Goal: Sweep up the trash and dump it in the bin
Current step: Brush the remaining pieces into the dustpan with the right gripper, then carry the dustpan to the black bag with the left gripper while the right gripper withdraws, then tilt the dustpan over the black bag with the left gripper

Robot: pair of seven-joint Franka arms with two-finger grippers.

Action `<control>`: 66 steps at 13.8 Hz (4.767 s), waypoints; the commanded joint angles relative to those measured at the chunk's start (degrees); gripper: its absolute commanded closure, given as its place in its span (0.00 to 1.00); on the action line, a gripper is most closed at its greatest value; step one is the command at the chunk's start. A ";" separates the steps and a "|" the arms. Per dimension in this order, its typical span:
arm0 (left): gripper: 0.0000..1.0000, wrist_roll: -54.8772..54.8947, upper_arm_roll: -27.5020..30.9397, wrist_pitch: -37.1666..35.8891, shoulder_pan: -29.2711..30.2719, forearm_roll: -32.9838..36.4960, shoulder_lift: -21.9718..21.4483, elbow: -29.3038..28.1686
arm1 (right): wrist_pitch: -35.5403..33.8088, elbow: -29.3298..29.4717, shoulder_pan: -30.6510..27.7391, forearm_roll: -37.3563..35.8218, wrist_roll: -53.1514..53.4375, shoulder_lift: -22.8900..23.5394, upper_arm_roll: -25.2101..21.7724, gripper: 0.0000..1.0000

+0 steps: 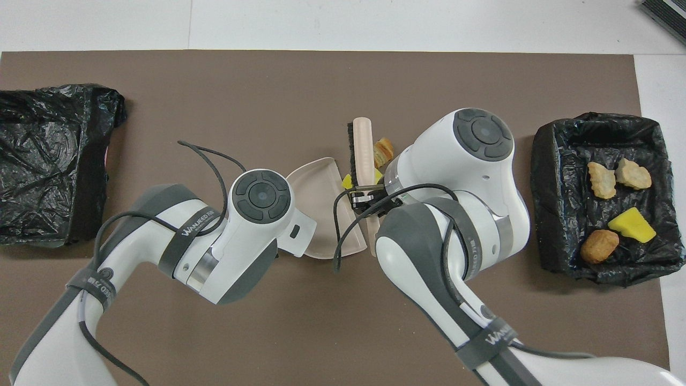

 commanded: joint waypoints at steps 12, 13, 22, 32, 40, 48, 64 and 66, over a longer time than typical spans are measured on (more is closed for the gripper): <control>1.00 -4.91 0.39 2.28 -0.65 -0.63 -1.82 -2.36 | 1.92 1.71 -1.99 -24.98 -8.14 9.91 0.58 1.00; 1.00 -4.91 0.39 2.37 -0.65 -0.63 -1.82 -2.36 | 1.57 1.62 -0.40 -24.80 -7.70 10.26 0.67 1.00; 1.00 -4.82 0.39 3.16 -0.21 -0.63 -1.74 -2.36 | 2.27 -2.51 0.50 -2.04 -10.68 8.42 3.75 1.00; 1.00 9.30 0.47 2.99 1.45 -0.63 -1.20 0.18 | -8.87 -1.72 -7.58 -8.61 -11.30 -0.53 2.95 1.00; 1.00 32.94 0.91 -2.20 15.68 -3.80 -10.25 2.12 | -18.59 -4.69 0.48 -11.19 10.12 -9.50 3.66 1.00; 1.00 42.45 2.14 -2.82 33.86 -3.35 -10.70 4.93 | -2.13 -11.92 14.63 -11.18 24.36 -7.41 3.74 1.00; 1.00 69.19 2.06 -1.68 54.81 11.64 9.34 31.30 | 1.85 -11.67 20.89 -12.32 31.06 -2.21 3.57 0.00; 1.00 68.66 1.97 -1.50 52.71 17.36 9.34 31.04 | -2.11 -8.94 19.31 -12.32 30.36 -2.91 3.31 0.00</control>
